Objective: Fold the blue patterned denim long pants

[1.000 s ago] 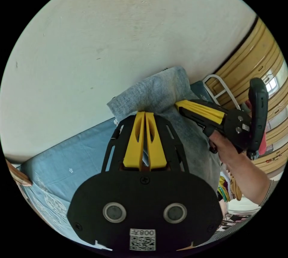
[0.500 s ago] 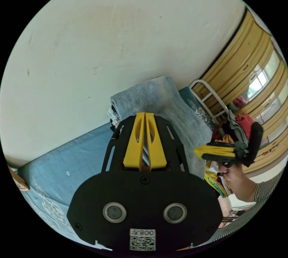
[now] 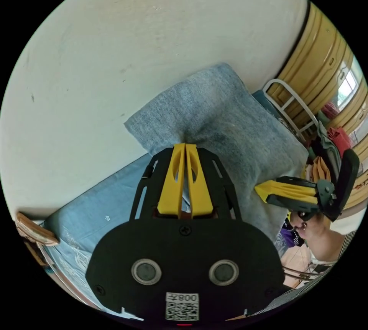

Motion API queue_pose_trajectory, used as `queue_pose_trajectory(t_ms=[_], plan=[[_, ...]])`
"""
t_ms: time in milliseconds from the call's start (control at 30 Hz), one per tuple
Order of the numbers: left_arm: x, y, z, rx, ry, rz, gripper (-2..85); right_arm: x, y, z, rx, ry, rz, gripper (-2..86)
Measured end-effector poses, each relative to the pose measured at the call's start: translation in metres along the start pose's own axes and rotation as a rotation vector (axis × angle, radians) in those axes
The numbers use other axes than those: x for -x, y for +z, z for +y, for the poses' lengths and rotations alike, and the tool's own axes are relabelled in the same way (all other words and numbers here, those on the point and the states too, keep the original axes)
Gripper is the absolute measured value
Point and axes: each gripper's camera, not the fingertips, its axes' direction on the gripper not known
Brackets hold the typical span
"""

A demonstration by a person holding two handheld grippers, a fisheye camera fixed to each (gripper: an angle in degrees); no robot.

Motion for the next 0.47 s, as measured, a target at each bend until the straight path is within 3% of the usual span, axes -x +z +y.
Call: queue_pose_trajectory(t_ms=[133, 300, 400, 467], plan=[[0.006, 0.002, 0.017, -0.018, -0.002, 0.031, 0.0, -0.035, -0.056, 0.005, -0.138, 0.071, -0.156, 0.2], [0.031, -0.005, 0.042, -0.081, -0.085, 0.142, 0.1, -0.099, -0.127, 0.004, -0.380, 0.212, 0.016, 0.7], [0.044, -0.028, 0.074, -0.189, -0.138, 0.214, 0.1, -0.152, -0.125, -0.013, -0.328, 0.334, 0.168, 1.8], [0.052, -0.040, 0.097, -0.230, -0.158, 0.244, 0.1, -0.189, -0.098, -0.039, -0.144, 0.351, 0.199, 4.0]])
